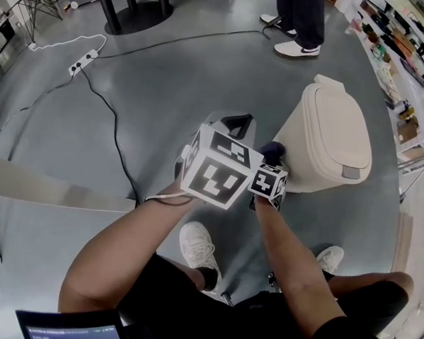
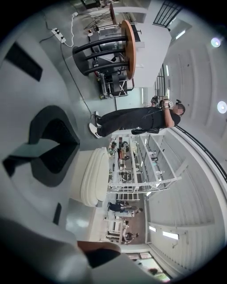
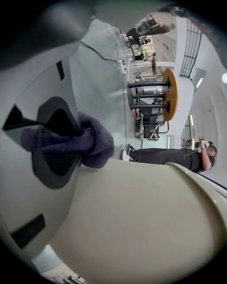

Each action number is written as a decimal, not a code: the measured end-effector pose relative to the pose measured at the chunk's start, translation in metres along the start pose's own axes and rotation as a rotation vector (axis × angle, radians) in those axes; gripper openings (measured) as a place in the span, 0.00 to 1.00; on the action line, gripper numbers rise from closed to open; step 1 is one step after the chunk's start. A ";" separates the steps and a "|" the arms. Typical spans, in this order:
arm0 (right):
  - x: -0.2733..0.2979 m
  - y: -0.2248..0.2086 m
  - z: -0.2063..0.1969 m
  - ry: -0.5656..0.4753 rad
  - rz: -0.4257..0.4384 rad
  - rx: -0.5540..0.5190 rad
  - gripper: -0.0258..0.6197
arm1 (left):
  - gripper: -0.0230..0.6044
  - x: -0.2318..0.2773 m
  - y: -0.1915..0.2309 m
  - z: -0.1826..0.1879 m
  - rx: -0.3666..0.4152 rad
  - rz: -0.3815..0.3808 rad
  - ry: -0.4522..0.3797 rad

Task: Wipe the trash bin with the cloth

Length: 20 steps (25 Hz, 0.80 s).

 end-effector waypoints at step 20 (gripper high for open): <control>-0.018 0.022 0.047 -0.251 0.003 0.007 0.17 | 0.03 0.006 0.017 -0.016 -0.005 0.031 -0.006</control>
Point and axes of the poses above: the fingertips, and each gripper's own axes: x forward along the fingers, y to its left, z out of its top, the point moved 10 cm from there along -x, backward along the fingers, and after that the axes turned 3 degrees about -z, right-handed, at the moved point
